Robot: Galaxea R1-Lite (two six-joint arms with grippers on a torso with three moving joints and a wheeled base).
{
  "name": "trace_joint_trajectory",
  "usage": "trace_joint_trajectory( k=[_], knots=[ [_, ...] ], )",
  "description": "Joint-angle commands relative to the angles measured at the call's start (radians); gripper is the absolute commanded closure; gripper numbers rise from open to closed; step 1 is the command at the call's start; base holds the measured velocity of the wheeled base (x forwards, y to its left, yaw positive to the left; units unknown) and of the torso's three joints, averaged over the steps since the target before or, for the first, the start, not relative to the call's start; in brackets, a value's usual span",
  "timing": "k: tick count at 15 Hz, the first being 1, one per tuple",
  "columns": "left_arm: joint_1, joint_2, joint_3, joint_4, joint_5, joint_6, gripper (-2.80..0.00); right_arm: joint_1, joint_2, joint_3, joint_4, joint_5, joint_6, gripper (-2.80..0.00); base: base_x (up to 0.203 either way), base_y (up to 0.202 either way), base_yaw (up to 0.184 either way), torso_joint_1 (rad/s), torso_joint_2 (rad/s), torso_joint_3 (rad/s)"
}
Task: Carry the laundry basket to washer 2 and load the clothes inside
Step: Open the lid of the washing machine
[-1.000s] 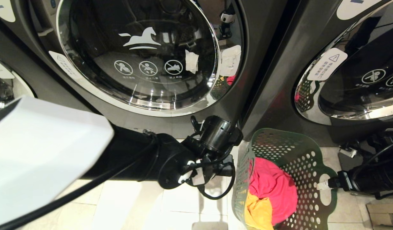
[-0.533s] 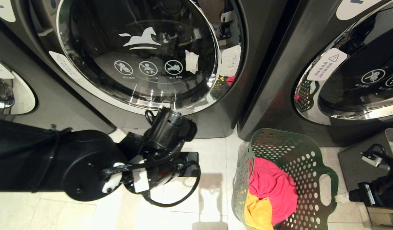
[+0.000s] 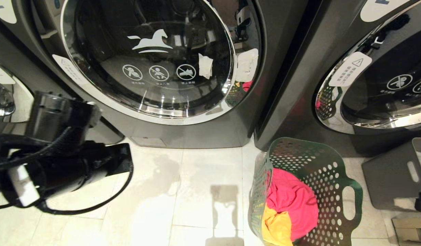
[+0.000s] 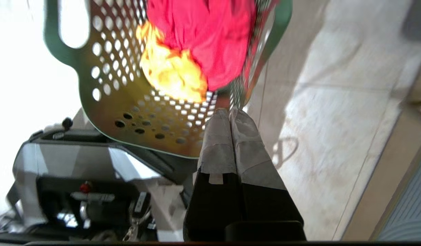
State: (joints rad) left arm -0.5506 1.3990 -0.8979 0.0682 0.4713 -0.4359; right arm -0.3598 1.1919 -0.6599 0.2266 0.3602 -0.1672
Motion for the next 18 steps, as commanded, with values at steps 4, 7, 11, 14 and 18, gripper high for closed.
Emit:
trace_joint_trajectory(
  k=[4, 7, 11, 14, 18],
  knots=[
    [0.295, -0.361, 0.222, 0.023, 0.004, 0.055, 0.0, 0.0, -0.43, 0.117, -0.003, 0.002, 0.008, 0.0, 0.0, 0.0, 0.0, 0.0, 0.0, 0.0],
    [0.415, -0.584, 0.424, 0.028, 0.031, 0.12, 0.0, 0.0, -0.662, 0.274, -0.002, -0.003, 0.017, 0.0, 0.0, 0.0, 0.0, 0.0, 0.0, 0.0],
    [0.444, -0.877, 0.689, 0.021, 0.058, 0.292, 0.0, 0.0, -0.891, 0.49, 0.013, -0.083, 0.02, 0.0, 0.0, 0.0, 0.0, 0.0, 0.0, 0.0],
    [0.439, -1.061, 0.779, 0.018, -0.104, 0.446, 0.0, 0.001, -0.914, 0.501, 0.019, -0.124, 0.011, 0.0, 0.0, 0.0, 0.0, 0.0, 0.0, 0.0],
    [0.442, -1.113, 0.846, -0.025, -0.422, 0.503, 0.0, 0.002, -0.914, 0.577, -0.033, -0.287, -0.051, 0.0, 0.0, 0.0, 0.0, 0.0, 0.0, 0.0]
  ],
)
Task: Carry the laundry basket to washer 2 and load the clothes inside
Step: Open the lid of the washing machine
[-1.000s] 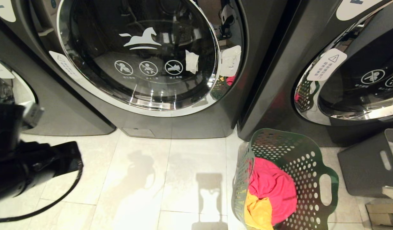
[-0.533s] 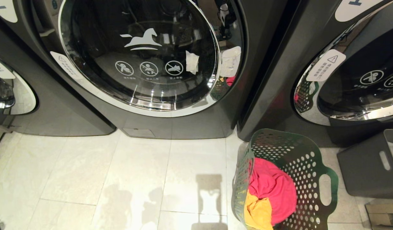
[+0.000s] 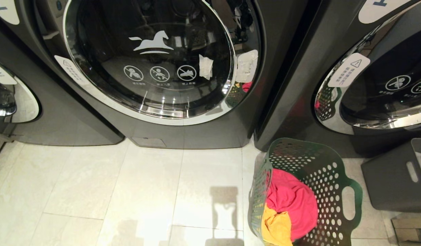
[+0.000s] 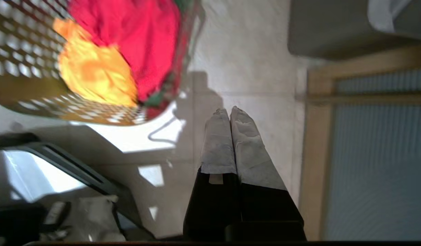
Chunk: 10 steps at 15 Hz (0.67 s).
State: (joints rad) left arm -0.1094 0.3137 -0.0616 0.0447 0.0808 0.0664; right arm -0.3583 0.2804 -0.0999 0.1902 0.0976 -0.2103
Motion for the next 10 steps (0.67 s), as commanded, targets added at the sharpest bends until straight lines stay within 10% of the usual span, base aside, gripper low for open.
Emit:
trace_joint_trajectory(
  k=[1, 6, 10],
  knots=[
    [0.013, -0.018, 0.009, 0.001, -0.014, 0.001, 0.0, 0.001, -0.003, 0.012, 0.026, -0.021, -0.009, 0.0, 0.0, 0.0, 0.0, 0.0, 0.0, 0.0],
    [0.193, -0.03, 0.013, -0.007, 0.03, 0.015, 0.0, -0.001, -0.003, 0.014, 0.021, -0.019, -0.019, 0.0, 0.0, 0.0, 0.0, 0.0, 0.0, 0.0],
    [0.195, -0.031, 0.016, -0.011, 0.023, 0.018, 0.0, 0.129, -0.003, 0.012, 0.023, -0.018, -0.023, 0.0, 0.0, 0.0, 0.0, 0.0, 0.0, 0.0]
  ],
)
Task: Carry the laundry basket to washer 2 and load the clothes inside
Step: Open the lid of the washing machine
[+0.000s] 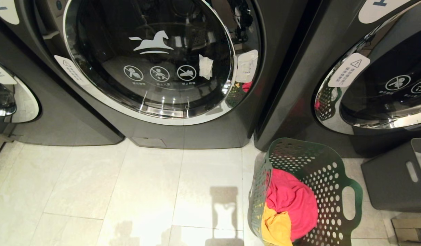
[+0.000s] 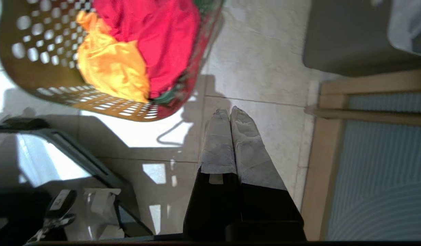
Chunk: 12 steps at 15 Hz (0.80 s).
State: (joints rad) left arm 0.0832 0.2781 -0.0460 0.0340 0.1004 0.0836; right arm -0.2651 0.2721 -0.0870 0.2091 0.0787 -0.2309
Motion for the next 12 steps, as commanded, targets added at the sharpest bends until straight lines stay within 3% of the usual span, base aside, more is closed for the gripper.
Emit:
trace_joint_trajectory(
  k=[1, 4, 10, 12],
  knots=[
    [0.003, 0.004, 0.001, 0.0, -0.015, 0.002, 0.0, 0.067, 0.006, 0.0, 0.003, 0.001, -0.002, 0.0, 0.0, 0.0, 0.0, 0.0, 0.0, 0.0],
    [0.003, 0.004, 0.054, -0.049, -0.124, 0.056, 0.0, 0.078, 0.008, 0.0, 0.004, 0.003, -0.005, 0.0, 0.0, 0.0, 0.0, 0.0, 0.0, 0.0],
    [0.003, 0.004, 0.063, -0.078, -0.125, 0.05, 0.0, 0.291, -0.026, -0.002, 0.007, 0.002, 0.001, 0.0, 0.0, 0.0, 0.0, 0.0, 0.0, 0.0],
    [0.003, 0.004, 0.063, -0.079, -0.125, 0.05, 0.0, 0.289, -0.109, -0.001, 0.007, -0.001, 0.014, 0.0, 0.0, 0.0, 0.0, 0.0, 0.0, 0.0]
  ],
)
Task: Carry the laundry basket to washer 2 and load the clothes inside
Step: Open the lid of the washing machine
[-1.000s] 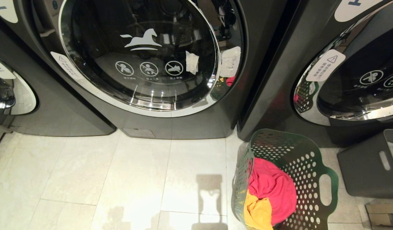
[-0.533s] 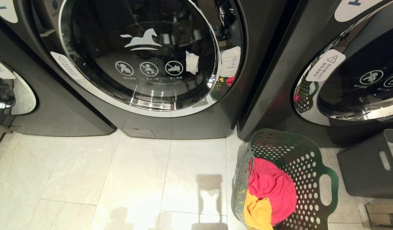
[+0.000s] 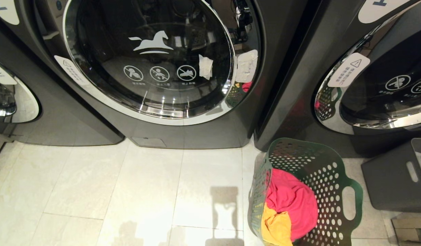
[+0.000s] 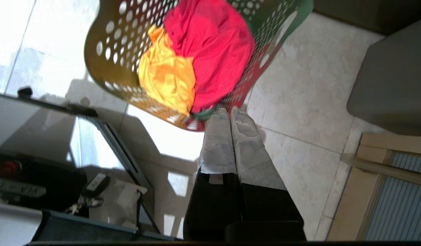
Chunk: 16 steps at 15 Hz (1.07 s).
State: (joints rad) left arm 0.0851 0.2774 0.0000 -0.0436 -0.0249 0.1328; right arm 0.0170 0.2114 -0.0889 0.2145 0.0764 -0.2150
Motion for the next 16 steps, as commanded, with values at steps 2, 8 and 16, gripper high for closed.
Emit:
trace_joint_trajectory(
  k=[2, 8, 16],
  knots=[
    [0.001, 0.005, 0.017, -0.001, 0.0, 0.001, 0.0, -0.002, -0.146, 0.0, 0.003, -0.006, 0.021, 0.0, 0.0, 0.0, 0.0, 0.0, 0.0, 0.0],
    [0.001, 0.005, 0.021, -0.004, 0.008, -0.038, 0.0, -0.008, -0.213, 0.005, 0.002, -0.052, 0.103, 0.0, 0.0, 0.0, 0.0, 0.0, 0.0, 0.0],
    [0.009, 0.008, 0.017, 0.006, 0.017, -0.047, 0.0, -0.008, -0.213, 0.003, 0.002, -0.053, 0.105, 0.0, 0.0, 0.0, 0.0, 0.0, 0.0, 0.0]
  ],
)
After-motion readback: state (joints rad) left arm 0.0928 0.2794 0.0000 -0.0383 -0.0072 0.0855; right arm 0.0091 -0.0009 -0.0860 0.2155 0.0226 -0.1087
